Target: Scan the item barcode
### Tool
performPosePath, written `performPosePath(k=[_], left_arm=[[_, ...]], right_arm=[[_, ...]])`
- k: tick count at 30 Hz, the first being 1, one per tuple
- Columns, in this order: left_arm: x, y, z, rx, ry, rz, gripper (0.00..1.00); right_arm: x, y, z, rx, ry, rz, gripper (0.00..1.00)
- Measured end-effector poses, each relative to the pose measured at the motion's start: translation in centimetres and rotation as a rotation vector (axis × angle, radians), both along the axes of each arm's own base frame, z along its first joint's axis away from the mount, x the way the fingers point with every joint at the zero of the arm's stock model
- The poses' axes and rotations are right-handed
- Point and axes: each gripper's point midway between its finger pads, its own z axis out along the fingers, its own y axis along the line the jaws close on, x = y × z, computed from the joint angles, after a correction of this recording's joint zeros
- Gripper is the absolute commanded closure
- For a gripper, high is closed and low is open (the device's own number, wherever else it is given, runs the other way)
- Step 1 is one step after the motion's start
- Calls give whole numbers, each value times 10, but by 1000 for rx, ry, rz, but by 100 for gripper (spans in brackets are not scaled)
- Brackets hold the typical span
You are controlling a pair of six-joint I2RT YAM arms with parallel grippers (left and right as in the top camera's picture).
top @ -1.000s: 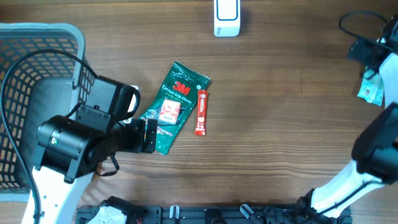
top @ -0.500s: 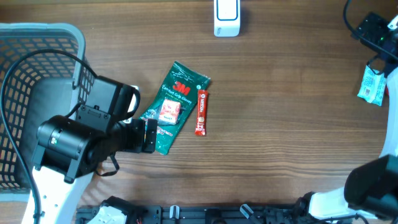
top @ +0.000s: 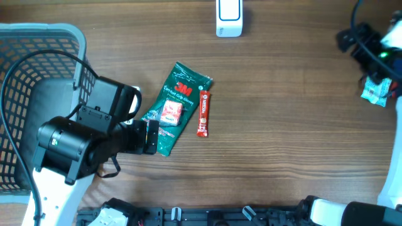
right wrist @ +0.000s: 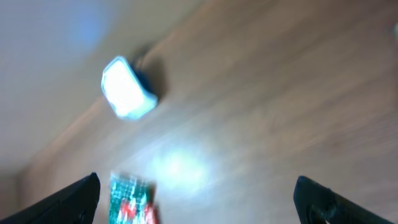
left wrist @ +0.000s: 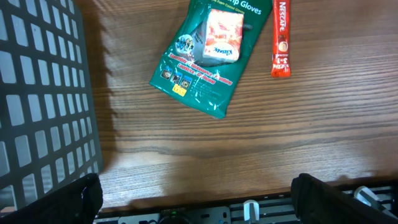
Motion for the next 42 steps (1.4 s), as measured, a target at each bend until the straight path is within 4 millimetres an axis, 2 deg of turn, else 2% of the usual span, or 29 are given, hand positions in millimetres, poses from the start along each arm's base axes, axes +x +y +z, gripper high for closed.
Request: performPosePath(k=[3, 6, 11, 13, 15, 18, 21, 24, 25, 26, 29, 33, 35, 37, 39, 42], left_arm=[[0, 0, 0, 0, 0, 0, 0], [0, 0, 0, 0, 0, 0, 0], [0, 0, 0, 0, 0, 0, 0], [0, 0, 0, 0, 0, 0, 0], [0, 0, 0, 0, 0, 0, 0], [0, 0, 0, 0, 0, 0, 0], [0, 0, 0, 0, 0, 0, 0], [0, 0, 0, 0, 0, 0, 0], [0, 0, 0, 0, 0, 0, 0], [0, 0, 0, 0, 0, 0, 0], [0, 0, 0, 0, 0, 0, 0], [0, 0, 0, 0, 0, 0, 0], [0, 0, 0, 0, 0, 0, 0], [0, 0, 0, 0, 0, 0, 0], [0, 0, 0, 0, 0, 0, 0], [0, 0, 0, 0, 0, 0, 0]], right_arm=[[-8, 41, -8, 27, 55, 114, 0], [-13, 91, -10, 24, 64, 269, 0], [-22, 183, -16, 13, 12, 540, 0], [-28, 214, -31, 25, 11, 613, 1], [-33, 240, -49, 41, 24, 663, 8], [-38, 279, -86, 78, 63, 715, 32], [-45, 318, -124, 121, 121, 746, 35], [-49, 351, -147, 158, 152, 763, 40], [-51, 364, -155, 174, 159, 769, 44], [-58, 385, -173, 191, 190, 786, 46], [-67, 410, -194, 215, 220, 801, 52], [-74, 419, -220, 222, 279, 784, 54], [-70, 420, -221, 215, 259, 796, 41], [-65, 421, -217, 197, 203, 838, 20], [-61, 423, -215, 164, 147, 892, 12], [-56, 421, -213, 48, 9, 1063, 9]])
